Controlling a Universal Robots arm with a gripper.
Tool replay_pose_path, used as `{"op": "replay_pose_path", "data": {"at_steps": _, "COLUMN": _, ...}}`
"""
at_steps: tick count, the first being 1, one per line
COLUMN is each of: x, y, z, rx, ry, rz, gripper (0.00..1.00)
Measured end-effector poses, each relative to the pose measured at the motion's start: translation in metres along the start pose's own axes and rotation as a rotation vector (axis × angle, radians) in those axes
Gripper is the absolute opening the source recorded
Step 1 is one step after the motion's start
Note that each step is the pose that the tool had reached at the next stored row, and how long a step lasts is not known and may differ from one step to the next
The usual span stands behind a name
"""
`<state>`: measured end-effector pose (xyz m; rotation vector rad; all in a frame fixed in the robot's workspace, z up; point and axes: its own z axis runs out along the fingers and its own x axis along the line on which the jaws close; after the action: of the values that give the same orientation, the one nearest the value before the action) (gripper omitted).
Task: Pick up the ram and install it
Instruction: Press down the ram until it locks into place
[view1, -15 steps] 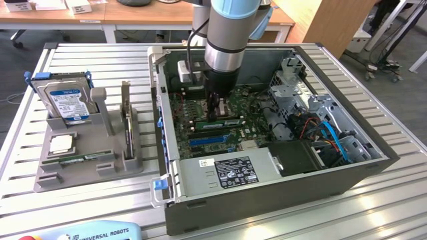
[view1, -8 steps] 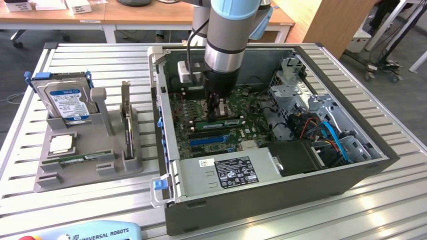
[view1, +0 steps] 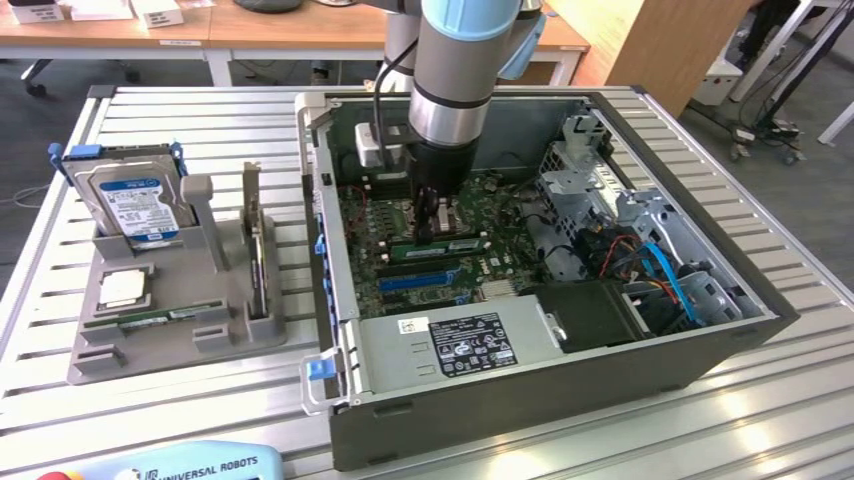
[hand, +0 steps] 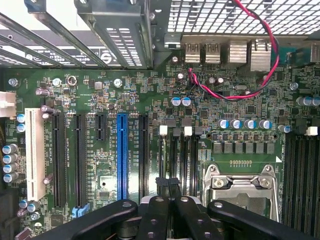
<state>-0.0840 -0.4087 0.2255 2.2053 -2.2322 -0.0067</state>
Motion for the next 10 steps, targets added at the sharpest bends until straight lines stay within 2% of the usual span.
{"op": "replay_pose_path", "data": {"at_steps": 10, "x": 0.0000, "y": 0.0000, "z": 0.0013, "rx": 0.0000, "ry": 0.0000, "rz": 0.000, "gripper": 0.10}}
